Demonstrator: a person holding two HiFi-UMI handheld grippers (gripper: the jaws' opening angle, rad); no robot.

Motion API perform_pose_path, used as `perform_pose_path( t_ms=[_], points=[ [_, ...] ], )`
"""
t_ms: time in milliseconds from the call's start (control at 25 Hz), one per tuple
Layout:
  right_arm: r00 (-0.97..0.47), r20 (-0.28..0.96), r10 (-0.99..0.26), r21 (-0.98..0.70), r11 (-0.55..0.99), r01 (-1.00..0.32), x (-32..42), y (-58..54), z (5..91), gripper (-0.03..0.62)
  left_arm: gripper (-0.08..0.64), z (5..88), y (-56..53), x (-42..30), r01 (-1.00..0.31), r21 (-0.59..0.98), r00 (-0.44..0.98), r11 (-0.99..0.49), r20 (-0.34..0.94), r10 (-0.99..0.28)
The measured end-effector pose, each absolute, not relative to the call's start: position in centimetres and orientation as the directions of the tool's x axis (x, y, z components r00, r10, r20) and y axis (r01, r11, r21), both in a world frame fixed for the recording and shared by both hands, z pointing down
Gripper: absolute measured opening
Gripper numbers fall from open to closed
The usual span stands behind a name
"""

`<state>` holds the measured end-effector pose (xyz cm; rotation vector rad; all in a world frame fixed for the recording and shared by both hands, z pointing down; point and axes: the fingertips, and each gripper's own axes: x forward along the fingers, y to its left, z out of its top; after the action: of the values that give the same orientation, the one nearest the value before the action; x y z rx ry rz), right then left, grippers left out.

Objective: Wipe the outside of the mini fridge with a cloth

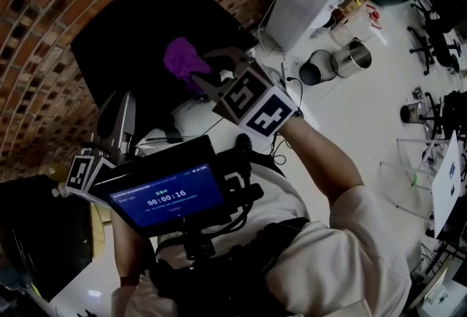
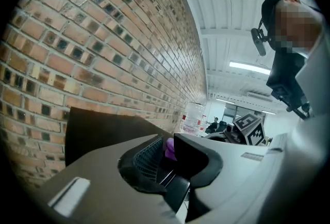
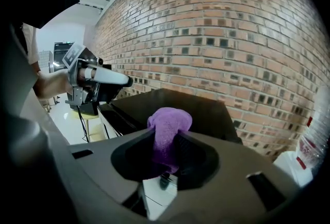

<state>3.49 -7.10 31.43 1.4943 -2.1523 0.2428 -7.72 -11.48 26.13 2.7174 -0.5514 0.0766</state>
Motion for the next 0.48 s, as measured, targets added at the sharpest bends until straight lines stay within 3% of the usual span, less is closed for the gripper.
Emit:
perform_pose_path(
  t_ms=[480],
  points=[
    [-0.233, 0.491, -0.839, 0.199, 0.368, -0.908, 11.0, -6.2, 31.4, 0.112, 0.054, 26.2, -11.0, -1.3, -0.403, 0.321, 0.915, -0.857, 0.136, -0.379]
  ],
)
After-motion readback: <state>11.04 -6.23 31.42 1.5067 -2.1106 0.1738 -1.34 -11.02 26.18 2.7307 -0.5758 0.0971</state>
